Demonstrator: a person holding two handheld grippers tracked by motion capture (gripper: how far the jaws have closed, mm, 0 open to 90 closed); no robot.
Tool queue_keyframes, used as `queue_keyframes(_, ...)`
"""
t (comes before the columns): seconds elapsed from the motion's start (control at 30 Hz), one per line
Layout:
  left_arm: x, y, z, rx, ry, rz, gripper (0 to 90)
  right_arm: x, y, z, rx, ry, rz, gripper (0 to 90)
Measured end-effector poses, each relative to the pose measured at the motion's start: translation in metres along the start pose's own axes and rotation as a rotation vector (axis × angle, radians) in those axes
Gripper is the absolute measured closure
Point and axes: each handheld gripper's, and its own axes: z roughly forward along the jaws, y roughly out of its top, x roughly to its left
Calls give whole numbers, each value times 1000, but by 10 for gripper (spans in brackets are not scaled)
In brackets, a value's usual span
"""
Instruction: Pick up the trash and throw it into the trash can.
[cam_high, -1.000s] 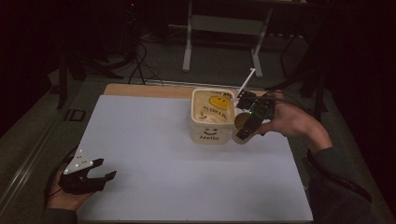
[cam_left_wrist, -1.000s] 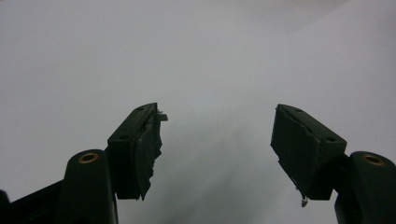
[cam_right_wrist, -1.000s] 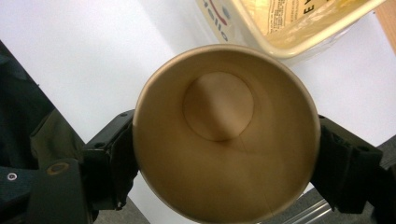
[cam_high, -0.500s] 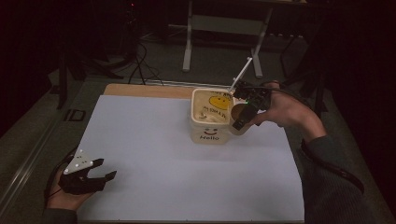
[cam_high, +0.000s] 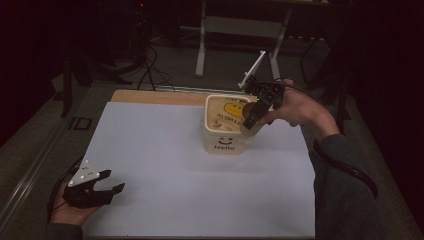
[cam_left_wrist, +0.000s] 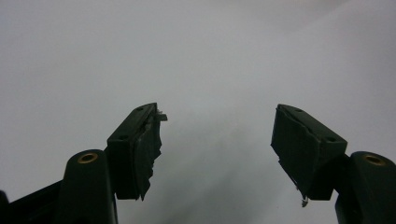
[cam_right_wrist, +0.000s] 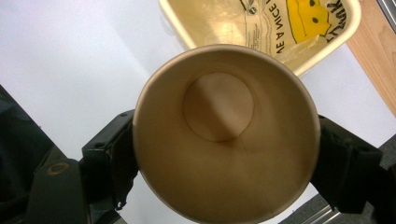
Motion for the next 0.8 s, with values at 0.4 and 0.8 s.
queue_keyframes(0.4, 1, 0, 0, -1, -3, -2, 327, -10, 18, 3, 11, 0, 57, 180)
queue_keyframes(0.8, 1, 0, 0, -5, -5, -3, 326, -22, 33, 10, 1, 21, 125, 180)
